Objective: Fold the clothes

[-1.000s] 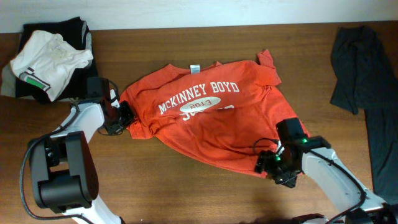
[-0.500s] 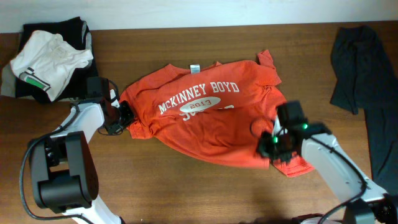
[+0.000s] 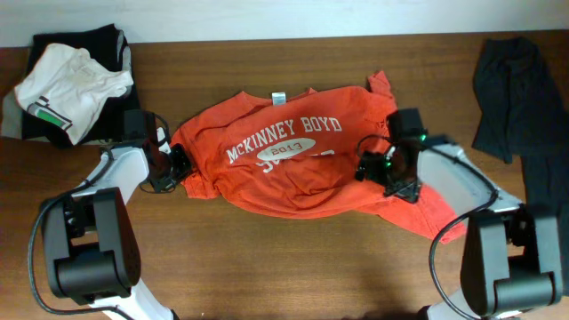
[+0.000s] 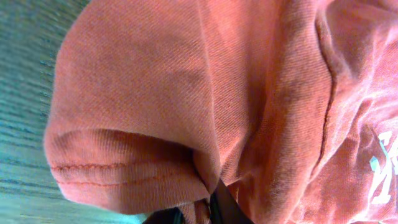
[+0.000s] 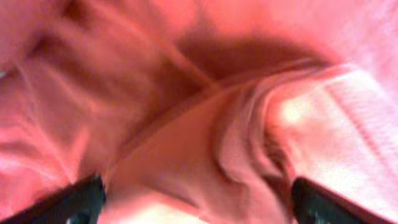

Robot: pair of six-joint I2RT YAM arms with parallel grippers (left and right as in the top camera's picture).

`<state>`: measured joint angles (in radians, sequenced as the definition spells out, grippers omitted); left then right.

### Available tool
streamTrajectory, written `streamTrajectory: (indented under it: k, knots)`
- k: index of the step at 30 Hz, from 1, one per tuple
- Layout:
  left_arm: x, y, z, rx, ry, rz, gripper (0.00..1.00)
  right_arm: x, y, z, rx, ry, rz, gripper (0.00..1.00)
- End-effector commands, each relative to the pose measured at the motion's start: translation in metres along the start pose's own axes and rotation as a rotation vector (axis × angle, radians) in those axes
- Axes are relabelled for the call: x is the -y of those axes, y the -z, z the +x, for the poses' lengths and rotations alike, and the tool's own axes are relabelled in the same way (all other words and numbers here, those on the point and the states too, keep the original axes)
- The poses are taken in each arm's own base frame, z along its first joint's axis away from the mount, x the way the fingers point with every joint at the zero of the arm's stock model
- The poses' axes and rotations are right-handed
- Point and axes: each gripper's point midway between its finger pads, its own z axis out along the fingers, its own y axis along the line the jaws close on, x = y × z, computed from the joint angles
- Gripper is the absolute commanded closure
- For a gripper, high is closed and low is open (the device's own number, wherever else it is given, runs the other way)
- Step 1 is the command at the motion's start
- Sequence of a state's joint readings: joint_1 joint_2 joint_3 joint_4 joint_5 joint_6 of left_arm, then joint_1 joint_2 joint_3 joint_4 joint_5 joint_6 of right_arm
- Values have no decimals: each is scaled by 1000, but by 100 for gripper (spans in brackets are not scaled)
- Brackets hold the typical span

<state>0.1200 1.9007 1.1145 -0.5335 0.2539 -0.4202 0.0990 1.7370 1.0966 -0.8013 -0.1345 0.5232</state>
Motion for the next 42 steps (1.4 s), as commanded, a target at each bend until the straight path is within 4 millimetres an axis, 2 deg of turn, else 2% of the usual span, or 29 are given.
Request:
streamTrajectory:
  k: [1,3,4,7,9,11,12,15,17,21,23,24,26,27,31,33,35,36,39,41,42]
  knots:
    - [-10,-7,5,-20,20,-27,87,-13,59,-29,85,48,-21,1]
    - [-10,-7,5,-20,20,-27,88,-19,72,-23,53,53,-36,1]
    - [-10,-7,5,-20,20,-27,88,-19,71,-18,29,50,-43,1]
    - [-10,-7,5,-20,20,-26,87,-2,52,6,-76,31,13,2]
    - [-10,-7,5,-20,20,-26,87,7,35,18,-113,-22,35,19]
    - [-10,-7,6,-21,20,-26,87,10,23,27,-135,-44,28,22]
    - [-10,-7,6,-21,20,-26,87,8,14,29,-134,-42,1,29]
    - [-10,-7,6,-21,20,-26,84,5,3,20,-95,-34,-21,31]
    - [-10,-7,5,-21,20,-27,84,4,-1,16,-82,-32,-24,37]
    - [-10,-7,5,-21,20,-27,84,5,-13,9,-73,-30,-11,38]
    - [-10,-7,5,-20,20,-26,89,6,-16,5,-61,-30,-6,48]
    - [-10,-7,5,-20,20,-27,91,4,-16,2,-48,-28,-13,69]
    - [-10,-7,5,-20,20,-27,91,0,-15,-5,-24,-24,-27,94]
    - [-10,-7,5,-20,20,-27,91,-2,-14,-8,-14,-22,-33,96]
    - [-10,-7,5,-20,20,-27,91,-7,-9,-17,13,-17,-47,96]
    - [-10,-7,5,-20,20,-27,91,-2,-9,-16,11,-19,-19,93]
    - [-10,-7,5,-20,20,-27,91,2,-4,-22,32,54,17,77]
    - [-10,-7,5,-20,20,-27,91,0,1,-25,37,104,16,75]
    - [-10,-7,5,-20,20,-27,91,1,19,-35,53,160,64,55]
    - [-10,-7,5,-20,20,-27,91,6,35,-44,76,159,119,30]
    - [-10,-7,5,-20,20,-27,91,8,37,-45,79,164,134,27]
